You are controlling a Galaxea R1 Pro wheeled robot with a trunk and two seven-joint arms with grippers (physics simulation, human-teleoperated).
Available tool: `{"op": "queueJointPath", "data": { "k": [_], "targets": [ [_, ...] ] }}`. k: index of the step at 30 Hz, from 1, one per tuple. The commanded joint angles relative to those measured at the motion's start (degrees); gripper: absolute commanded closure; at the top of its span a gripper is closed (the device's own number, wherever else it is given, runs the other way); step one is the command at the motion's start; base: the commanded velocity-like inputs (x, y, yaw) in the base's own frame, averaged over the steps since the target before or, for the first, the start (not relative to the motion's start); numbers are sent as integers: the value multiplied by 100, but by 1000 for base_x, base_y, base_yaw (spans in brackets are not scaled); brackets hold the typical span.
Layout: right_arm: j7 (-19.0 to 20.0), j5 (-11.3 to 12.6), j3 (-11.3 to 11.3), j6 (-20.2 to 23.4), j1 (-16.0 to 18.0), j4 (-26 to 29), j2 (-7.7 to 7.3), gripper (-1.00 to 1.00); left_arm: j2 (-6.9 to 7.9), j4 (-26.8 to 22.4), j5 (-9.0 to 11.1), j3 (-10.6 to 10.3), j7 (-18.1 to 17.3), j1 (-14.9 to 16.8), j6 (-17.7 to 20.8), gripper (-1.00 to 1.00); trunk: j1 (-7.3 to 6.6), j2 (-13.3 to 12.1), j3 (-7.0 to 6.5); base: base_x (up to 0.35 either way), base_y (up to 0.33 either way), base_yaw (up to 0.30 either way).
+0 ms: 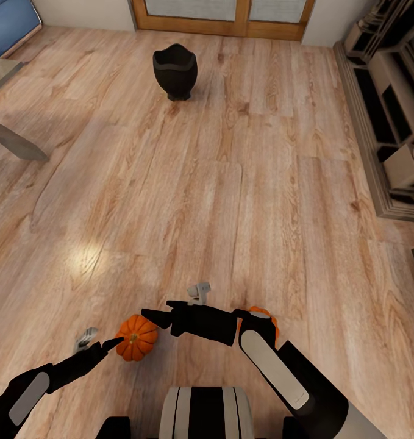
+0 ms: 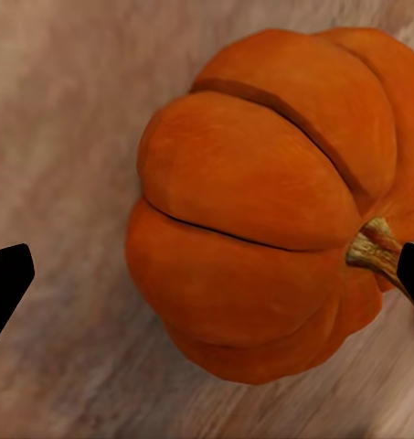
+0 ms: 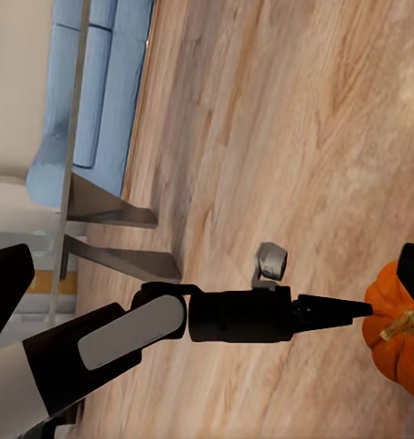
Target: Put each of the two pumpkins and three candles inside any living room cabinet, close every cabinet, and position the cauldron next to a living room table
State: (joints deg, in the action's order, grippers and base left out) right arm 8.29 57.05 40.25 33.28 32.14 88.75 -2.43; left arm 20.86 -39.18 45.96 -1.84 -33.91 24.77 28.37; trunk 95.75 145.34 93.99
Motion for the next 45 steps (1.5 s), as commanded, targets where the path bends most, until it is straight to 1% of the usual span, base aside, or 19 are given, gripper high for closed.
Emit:
{"op": "queueJointPath", "data": {
  "k": [1, 9, 16, 36, 39, 45],
  "targets": [
    [7, 8, 2, 15, 3, 0, -3, -100, 6, 0, 61, -16, 8, 1, 37, -100, -1, 1, 3, 0, -41, 0],
    [8, 8, 1, 13, 3, -1, -3, -100, 6, -7, 62, -9, 8, 1, 37, -100, -1, 1, 3, 0, -15, 0],
    [14, 8, -7, 12, 2, -1, -3, -100, 2, -10, 62, -9, 8, 1, 37, -100, -1, 1, 3, 0, -108, 0],
    [15, 8, -8, 12, 6, 0, -3, -100, 6, -10, 62, -1, 8, 1, 37, -100, -1, 1, 3, 14, -5, 0],
    [15, 8, -8, 12, 4, 1, -3, -100, 6, -10, 62, 0, 8, 1, 37, -100, 7, 5, 69, 0, 0, 0],
    [19, 8, -8, 12, 4, 2, -3, -100, 3, -17, 62, 1, 8, 1, 37, -100, 7, 5, 69, 0, 0, 0]
  ]
}}
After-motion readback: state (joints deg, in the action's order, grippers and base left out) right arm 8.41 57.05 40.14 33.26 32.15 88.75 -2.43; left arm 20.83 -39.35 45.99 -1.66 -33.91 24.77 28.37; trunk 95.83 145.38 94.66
